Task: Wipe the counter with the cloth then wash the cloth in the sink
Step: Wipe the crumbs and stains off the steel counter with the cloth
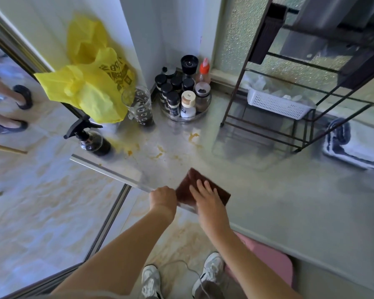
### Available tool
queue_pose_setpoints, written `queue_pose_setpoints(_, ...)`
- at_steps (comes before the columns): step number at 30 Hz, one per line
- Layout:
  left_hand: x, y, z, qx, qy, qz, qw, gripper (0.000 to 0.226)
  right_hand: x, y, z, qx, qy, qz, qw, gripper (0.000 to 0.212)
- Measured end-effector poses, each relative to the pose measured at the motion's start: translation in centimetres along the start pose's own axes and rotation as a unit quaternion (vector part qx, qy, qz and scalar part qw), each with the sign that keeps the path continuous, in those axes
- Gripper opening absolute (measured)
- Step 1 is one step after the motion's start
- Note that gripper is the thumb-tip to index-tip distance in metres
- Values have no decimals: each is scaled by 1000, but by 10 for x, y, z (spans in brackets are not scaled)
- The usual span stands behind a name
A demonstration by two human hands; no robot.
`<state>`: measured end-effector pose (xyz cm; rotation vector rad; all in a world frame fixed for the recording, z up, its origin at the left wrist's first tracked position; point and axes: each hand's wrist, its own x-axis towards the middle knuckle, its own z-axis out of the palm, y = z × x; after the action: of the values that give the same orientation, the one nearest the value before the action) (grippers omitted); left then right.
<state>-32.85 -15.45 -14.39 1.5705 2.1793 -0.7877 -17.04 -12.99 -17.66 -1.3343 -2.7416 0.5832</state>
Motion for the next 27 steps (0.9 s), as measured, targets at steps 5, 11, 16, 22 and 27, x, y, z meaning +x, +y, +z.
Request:
queue_pose_setpoints(5, 9, -4, -2, -11, -20, 29, 999, 30, -19, 9, 8, 30, 25, -14, 999, 70)
queue_pose_setpoints(11, 13, -6, 3, -20, -8, 24, 999, 29, 79, -2, 1, 56, 5, 46, 997, 71)
queue_pose_setpoints(16, 7, -5, -7, -10, -14, 23, 1000, 29, -25, 0, 10, 40, 31, -22, 998, 74)
queue_pose_setpoints(22, 11, -8, 4, -13, -17, 32, 999, 27, 70, -2, 9, 66, 52, 54, 995, 73)
queue_pose_setpoints(27, 10, -11, 11, -31, -4, 38, 999, 29, 21, 2, 15, 55, 63, 3, 997, 75)
